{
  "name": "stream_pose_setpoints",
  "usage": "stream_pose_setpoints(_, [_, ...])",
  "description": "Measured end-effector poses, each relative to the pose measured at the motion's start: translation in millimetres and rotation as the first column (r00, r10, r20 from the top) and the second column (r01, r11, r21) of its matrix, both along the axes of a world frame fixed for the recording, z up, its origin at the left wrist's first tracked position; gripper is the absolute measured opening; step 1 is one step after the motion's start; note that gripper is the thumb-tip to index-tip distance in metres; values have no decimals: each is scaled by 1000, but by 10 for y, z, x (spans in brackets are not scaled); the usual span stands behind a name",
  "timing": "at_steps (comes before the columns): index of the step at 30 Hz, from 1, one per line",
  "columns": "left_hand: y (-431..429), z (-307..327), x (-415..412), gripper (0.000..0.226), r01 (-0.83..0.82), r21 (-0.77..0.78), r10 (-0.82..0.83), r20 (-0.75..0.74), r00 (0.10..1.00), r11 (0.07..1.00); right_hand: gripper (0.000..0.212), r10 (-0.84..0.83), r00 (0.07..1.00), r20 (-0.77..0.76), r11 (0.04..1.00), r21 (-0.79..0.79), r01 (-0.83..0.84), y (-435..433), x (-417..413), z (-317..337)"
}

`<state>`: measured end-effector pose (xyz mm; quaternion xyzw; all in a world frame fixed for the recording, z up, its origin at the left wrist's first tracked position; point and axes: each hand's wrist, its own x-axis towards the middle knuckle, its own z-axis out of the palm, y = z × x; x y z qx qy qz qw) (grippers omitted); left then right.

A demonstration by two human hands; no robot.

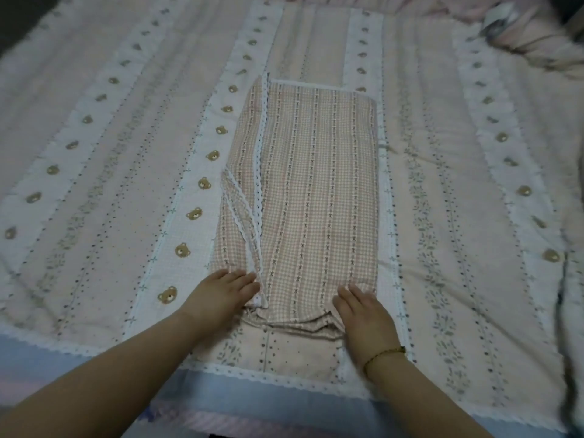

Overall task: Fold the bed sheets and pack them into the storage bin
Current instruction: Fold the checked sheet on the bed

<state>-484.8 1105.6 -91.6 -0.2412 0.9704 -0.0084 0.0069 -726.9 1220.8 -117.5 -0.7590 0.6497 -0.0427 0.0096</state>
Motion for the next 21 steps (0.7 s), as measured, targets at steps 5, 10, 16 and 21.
stream_pose_setpoints(5, [-37, 309, 119, 53, -113, 156, 136, -146, 980, 981, 61, -134, 977, 167, 982, -108, 153, 31, 57, 369])
stream_pose_setpoints(10, [-67, 1097, 257, 32, -122, 280, 187, -217, 958, 952, 38, -188, 956, 224, 967, -129, 221, 115, 122, 1071])
stream_pose_setpoints(16, [317, 1651, 662, 45, -125, 473, 177, -66, 982, 872, 27, -105, 969, 222, 994, 61, 94, 666, 363, 1749])
stream_pose_setpoints(21, [409, 1625, 855, 42, -174, 653, 143, 102, 985, 737, 23, -247, 904, 349, 880, 471, 59, 821, 487, 1784])
